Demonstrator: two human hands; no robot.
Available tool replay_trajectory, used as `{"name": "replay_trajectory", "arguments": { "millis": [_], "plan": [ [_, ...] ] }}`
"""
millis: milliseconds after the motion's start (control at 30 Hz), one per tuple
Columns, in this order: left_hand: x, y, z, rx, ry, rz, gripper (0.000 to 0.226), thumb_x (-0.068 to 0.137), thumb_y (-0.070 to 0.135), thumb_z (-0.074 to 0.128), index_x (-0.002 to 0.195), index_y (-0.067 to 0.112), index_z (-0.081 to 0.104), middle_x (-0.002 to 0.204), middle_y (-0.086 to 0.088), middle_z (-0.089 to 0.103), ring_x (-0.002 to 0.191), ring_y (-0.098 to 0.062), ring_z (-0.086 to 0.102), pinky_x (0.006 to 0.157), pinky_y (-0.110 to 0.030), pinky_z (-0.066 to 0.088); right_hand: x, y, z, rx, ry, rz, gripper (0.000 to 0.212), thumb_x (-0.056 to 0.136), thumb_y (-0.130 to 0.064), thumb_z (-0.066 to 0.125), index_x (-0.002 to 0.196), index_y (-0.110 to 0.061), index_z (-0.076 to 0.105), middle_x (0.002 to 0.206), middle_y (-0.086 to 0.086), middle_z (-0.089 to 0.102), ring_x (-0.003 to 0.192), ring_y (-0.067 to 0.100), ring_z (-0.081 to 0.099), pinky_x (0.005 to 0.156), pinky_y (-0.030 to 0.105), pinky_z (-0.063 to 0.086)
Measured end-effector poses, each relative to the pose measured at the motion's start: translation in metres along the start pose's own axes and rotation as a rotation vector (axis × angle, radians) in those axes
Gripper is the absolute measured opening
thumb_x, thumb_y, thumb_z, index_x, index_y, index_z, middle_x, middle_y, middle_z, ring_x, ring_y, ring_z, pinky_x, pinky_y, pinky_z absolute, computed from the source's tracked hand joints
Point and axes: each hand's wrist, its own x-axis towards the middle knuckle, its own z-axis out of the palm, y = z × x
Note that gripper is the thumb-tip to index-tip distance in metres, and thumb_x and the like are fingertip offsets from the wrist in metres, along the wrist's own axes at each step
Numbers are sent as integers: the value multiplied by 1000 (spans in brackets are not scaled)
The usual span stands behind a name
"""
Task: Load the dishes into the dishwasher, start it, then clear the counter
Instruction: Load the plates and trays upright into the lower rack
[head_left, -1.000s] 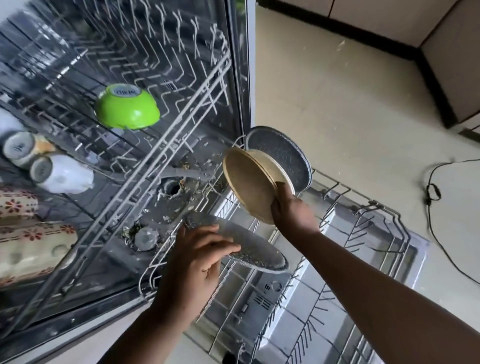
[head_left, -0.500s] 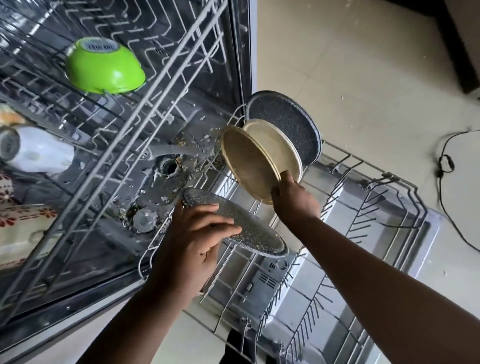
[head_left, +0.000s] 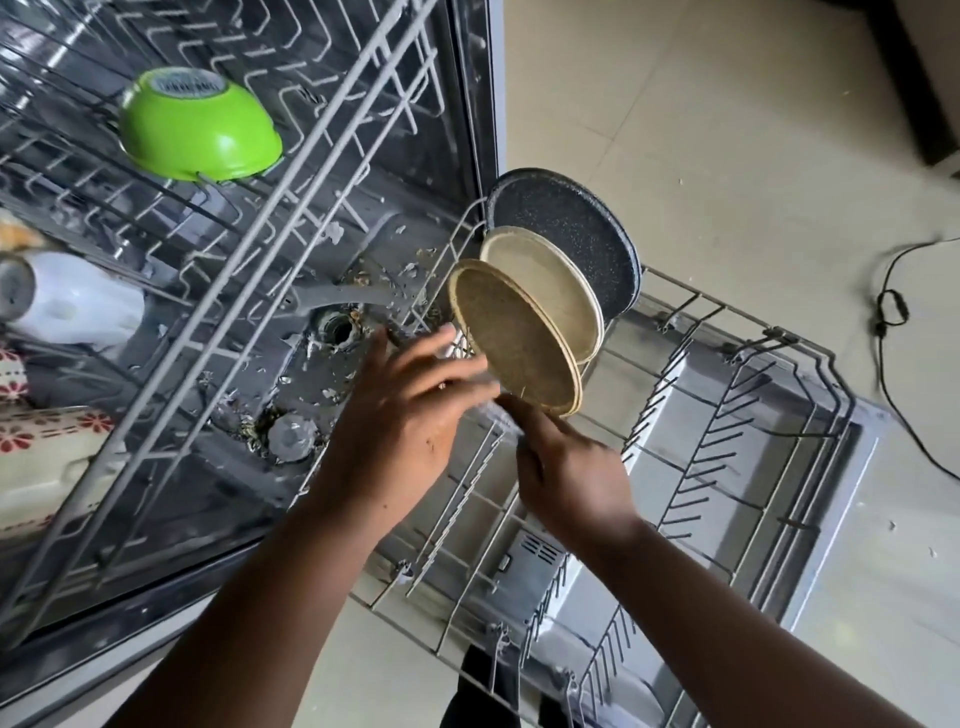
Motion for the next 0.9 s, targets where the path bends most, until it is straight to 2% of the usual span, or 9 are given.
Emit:
{"name": "replay_trajectory", "arguments": {
  "millis": [67,133,267,333,400,500,600,800,900],
  "plan": [
    [-1,-2,8,38,5,-147,52,86,8,65,135,15,50,142,-10,50,137,-28,34,108,-64,29,10,6,6,38,-37,73,42,92,-23,41,130,-39,38,88,10,73,63,35,67,51,37,51],
    [-8,-5,16,46,-20,-304,68,87,13,67,147,14,35,154,-11,33,144,-29,24,114,-61,20,17,13,8,77,-41,142,43,96,-21,44,136,-35,42,92,15,71,71,40,66,60,40,50],
    [-39,-16,33,44,-120,-436,72,90,33,55,151,8,25,157,-16,24,145,-36,21,112,-60,26,28,22,6,99,-7,193,41,98,-21,45,139,-24,46,93,20,69,77,44,64,62,38,44],
    [-56,-17,42,50,-248,-520,80,88,36,61,152,6,23,157,-19,23,144,-39,23,110,-60,28,31,28,10,113,-47,216,41,98,-21,45,139,-23,45,94,22,69,81,44,63,65,39,45],
    [-72,-16,50,61,-346,-614,84,89,38,63,153,9,17,158,-18,18,145,-39,18,114,-58,23,33,32,15,125,-71,227,39,98,-21,45,137,-22,46,95,22,69,82,44,63,67,41,46],
    [-94,-12,58,58,-497,-731,87,93,43,56,154,16,1,161,-12,-1,149,-33,1,120,-49,7,40,36,21,149,-64,226,29,98,-19,47,126,-15,51,91,21,69,78,43,63,65,42,48],
    [-108,-8,62,75,-600,-771,83,95,46,50,154,18,0,161,-10,-6,149,-29,-4,119,-46,3,52,42,26,141,-99,230,16,98,-19,47,108,-7,50,86,23,66,74,43,61,61,42,47],
    [-126,-7,70,91,-689,-768,78,94,48,50,155,19,9,162,-10,3,149,-28,5,120,-47,6,56,41,30,45,-176,252,33,101,-25,40,128,-6,40,92,21,66,79,40,63,62,37,42],
    [-127,-5,71,118,-725,-770,76,96,50,45,155,20,8,162,-8,2,149,-26,4,119,-45,3,51,34,28,31,-192,272,25,102,-28,37,118,-9,41,88,20,65,77,41,62,60,34,37]
  ]
}}
